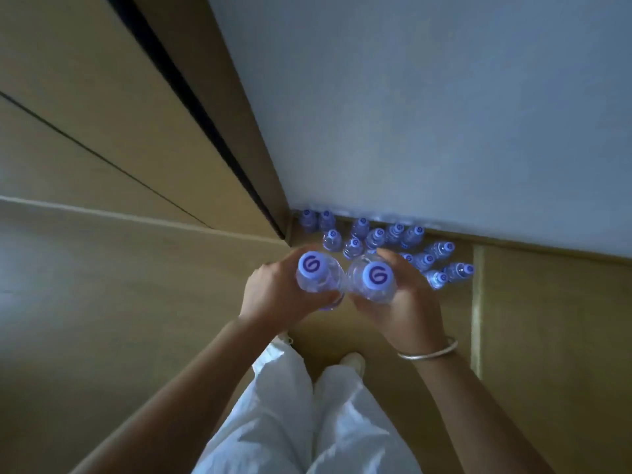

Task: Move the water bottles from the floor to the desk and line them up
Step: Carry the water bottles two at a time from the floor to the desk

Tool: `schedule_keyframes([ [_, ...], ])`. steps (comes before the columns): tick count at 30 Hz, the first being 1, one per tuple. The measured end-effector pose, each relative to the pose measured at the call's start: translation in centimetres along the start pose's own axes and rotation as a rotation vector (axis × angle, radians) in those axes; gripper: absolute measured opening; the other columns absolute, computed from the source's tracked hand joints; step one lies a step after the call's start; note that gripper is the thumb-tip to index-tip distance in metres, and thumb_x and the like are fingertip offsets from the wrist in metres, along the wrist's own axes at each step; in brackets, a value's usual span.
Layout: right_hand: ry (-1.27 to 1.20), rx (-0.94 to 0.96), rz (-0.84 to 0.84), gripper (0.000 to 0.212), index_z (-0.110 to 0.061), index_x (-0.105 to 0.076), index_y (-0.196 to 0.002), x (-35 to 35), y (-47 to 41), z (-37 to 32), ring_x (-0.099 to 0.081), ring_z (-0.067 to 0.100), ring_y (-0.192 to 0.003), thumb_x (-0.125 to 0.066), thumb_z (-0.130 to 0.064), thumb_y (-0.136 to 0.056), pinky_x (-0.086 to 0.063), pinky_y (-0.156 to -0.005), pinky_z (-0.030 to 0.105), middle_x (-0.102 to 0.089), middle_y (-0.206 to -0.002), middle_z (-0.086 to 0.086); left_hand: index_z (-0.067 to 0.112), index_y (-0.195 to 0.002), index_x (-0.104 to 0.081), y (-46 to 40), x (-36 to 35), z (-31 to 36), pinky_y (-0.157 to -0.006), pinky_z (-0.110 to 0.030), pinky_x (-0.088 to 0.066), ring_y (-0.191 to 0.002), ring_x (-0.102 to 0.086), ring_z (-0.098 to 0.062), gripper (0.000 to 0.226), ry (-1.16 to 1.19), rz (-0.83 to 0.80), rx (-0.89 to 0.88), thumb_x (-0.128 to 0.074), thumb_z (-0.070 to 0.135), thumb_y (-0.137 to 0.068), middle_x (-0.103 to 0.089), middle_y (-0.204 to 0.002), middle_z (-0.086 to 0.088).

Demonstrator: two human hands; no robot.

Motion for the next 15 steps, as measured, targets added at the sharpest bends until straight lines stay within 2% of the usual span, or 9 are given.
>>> schedule_keyframes([
  [2, -0.036, 0.075, -0.021, 0.060, -0.007, -0.063, -0.109, -0.3, -0.4, -4.7, -0.066, 0.023, -0.088, -0.064, -0.056, -0.075, -0.053, -0.077, 0.035, -0.069, -0.097, 0.007, 0.043, -0.095, -0.062, 2.9, 5.2, -0.9, -0.073, -0.029, -0.052, -0.082, -0.064, -0.012, 0.048, 0.032, 0.110, 0.033, -0.068, 0.061, -0.050, -0.069, -0.083, 0.017],
  [5, -0.092, 0.141, -0.073, 0.068, -0.009, -0.065, -0.107, -1.8, -1.0, -12.0, -0.067, 0.017, -0.087, -0.063, -0.063, -0.067, -0.048, -0.079, 0.025, -0.071, -0.095, 0.004, 0.039, -0.082, -0.059, 7.3, 12.1, -3.0, -0.065, -0.026, -0.051, -0.073, -0.062, -0.008, 0.038, 0.055, 0.274, 0.089, -0.066, 0.060, -0.050, -0.066, -0.073, 0.017],
  [7, -0.109, 0.203, -0.151, 0.071, -0.011, -0.065, -0.109, -3.6, -1.4, -17.1, -0.064, 0.013, -0.091, -0.065, -0.064, -0.063, -0.046, -0.081, 0.022, -0.071, -0.097, 0.002, 0.040, -0.087, -0.056, 10.1, 16.3, -5.2, -0.062, -0.025, -0.050, -0.069, -0.061, -0.008, 0.043, 0.082, 0.376, 0.139, -0.066, 0.058, -0.050, -0.065, -0.070, 0.015],
  [11, -0.102, 0.291, -0.383, 0.066, -0.021, -0.062, -0.107, -9.2, -1.1, -27.3, -0.061, 0.013, -0.090, -0.065, -0.064, -0.057, -0.049, -0.079, 0.032, -0.067, -0.095, -0.008, 0.043, -0.086, -0.052, 15.4, 23.6, -11.6, -0.058, -0.023, -0.046, -0.066, -0.058, -0.010, 0.042, 0.103, 0.508, 0.272, -0.063, 0.055, -0.048, -0.062, -0.066, 0.013],
  [15, -0.179, 0.370, -0.555, 0.055, -0.024, -0.059, -0.097, -15.0, 1.0, -37.9, -0.061, 0.016, -0.086, -0.063, -0.058, -0.054, -0.051, -0.075, 0.038, -0.065, -0.089, -0.008, 0.041, -0.084, -0.055, 20.7, 30.2, -19.3, -0.060, -0.022, -0.045, -0.067, -0.057, -0.013, 0.038, 0.086, 0.626, 0.397, -0.058, 0.057, -0.049, -0.062, -0.066, 0.012],
])
Point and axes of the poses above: each hand's wrist, its own y-axis away from the middle knuckle, its own x-axis out of the back of the hand, z = x × y, the point moved 3 cm from there along -y, towards the middle knuckle
